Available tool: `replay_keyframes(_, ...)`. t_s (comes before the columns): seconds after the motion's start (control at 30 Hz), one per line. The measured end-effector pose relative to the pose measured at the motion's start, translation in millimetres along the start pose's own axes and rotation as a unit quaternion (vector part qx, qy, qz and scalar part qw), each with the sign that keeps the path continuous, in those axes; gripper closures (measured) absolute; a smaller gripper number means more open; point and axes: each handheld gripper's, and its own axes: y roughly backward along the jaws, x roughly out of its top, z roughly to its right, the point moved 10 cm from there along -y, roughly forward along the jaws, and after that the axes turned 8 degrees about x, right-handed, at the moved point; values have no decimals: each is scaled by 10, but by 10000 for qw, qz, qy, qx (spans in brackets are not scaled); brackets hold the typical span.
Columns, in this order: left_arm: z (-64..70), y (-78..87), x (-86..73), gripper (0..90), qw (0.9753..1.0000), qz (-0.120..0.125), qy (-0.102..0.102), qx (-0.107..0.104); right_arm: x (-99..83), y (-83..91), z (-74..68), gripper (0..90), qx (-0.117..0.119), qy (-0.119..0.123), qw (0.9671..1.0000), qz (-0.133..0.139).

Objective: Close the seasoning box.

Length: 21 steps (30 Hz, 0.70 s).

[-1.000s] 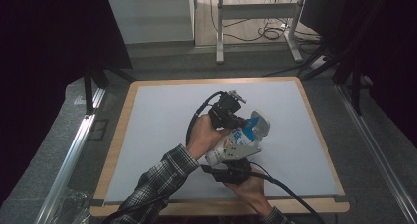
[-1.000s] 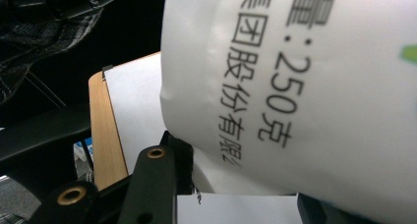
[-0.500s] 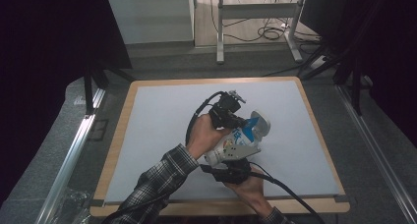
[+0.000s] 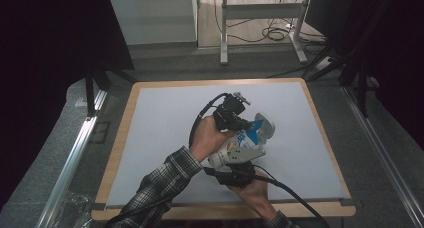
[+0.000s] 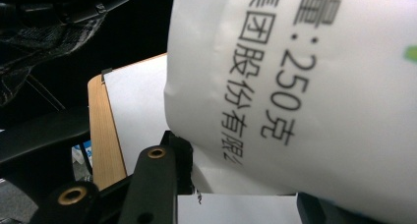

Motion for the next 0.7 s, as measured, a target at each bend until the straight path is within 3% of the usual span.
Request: replay_keyframes(0.7, 13, -13, -3, 881, 10000, -26, 18, -13, 12, 4, -6, 635, -38, 62, 10000, 25)
